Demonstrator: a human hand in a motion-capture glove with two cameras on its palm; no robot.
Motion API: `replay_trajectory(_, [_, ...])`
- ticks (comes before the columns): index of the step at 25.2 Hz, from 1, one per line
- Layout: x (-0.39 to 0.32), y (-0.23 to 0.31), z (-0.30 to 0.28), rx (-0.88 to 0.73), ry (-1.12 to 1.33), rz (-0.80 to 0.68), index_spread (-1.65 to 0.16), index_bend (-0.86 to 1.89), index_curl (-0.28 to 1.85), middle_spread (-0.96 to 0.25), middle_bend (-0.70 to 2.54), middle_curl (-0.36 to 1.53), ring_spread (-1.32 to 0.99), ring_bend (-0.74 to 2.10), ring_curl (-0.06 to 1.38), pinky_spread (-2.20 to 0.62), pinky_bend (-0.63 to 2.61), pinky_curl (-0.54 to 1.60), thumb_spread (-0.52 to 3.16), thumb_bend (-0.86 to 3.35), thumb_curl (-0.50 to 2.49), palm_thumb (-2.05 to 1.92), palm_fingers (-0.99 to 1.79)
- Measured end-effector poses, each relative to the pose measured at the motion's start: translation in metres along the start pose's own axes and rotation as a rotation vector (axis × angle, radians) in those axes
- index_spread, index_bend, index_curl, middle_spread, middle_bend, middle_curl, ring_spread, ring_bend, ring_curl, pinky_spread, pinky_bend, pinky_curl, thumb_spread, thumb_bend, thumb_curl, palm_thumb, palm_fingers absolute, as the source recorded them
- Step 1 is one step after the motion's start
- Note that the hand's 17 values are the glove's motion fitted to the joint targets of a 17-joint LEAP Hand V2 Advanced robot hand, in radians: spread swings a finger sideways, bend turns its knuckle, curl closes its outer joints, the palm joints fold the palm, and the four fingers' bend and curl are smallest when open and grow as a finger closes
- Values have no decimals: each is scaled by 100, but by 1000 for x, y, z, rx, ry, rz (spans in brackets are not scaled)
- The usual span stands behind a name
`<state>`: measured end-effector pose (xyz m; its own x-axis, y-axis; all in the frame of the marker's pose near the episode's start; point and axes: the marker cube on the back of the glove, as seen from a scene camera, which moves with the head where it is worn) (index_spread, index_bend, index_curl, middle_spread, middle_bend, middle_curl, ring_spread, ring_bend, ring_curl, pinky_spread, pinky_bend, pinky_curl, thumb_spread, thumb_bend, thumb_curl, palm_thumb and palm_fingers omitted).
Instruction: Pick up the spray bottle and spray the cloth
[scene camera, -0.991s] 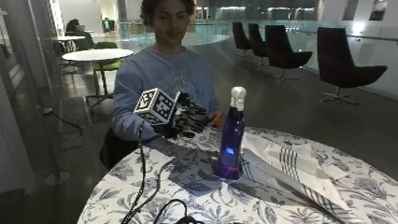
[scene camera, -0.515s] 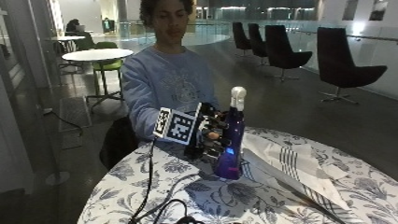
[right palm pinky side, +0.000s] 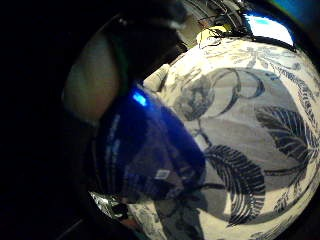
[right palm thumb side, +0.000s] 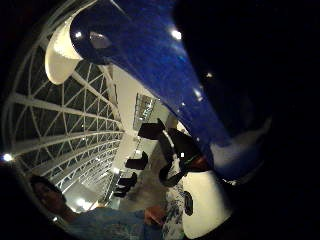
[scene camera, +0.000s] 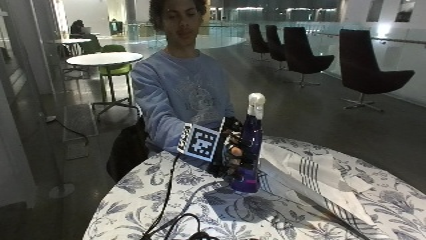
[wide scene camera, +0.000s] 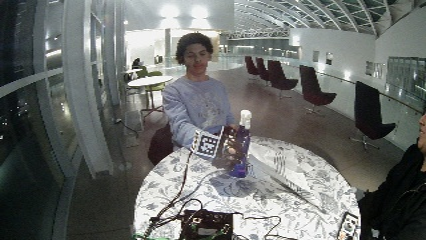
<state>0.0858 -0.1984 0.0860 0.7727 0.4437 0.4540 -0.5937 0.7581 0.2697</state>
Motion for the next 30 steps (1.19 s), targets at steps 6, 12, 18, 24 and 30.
replay_trajectory(6, [-3, -9, 16, 9, -10, -42, -31, 6, 18, -3, 35, 40, 6, 50, 35, 31, 33, 33, 96, 4, 38, 79, 61])
replay_trajectory(12, [-12, -11, 2, -66, -100, -94, -31, 7, 18, -5, 36, 41, 3, 55, 39, 31, 37, 35, 92, 0, 42, 82, 65])
replay_trajectory(18, [-44, -6, -29, -327, -226, -103, -31, 7, 17, -5, 36, 42, 2, 57, 40, 30, 39, 36, 91, -2, 45, 83, 69])
replay_trajectory(24, [-72, 5, -45, -631, -326, -5, -32, 7, 16, -5, 36, 42, 3, 59, 40, 30, 40, 37, 90, -2, 47, 83, 71])
replay_trajectory(30, [-71, 11, -24, -850, -282, 160, -32, 5, 15, -4, 36, 43, 4, 60, 41, 30, 42, 37, 91, -3, 47, 81, 72])
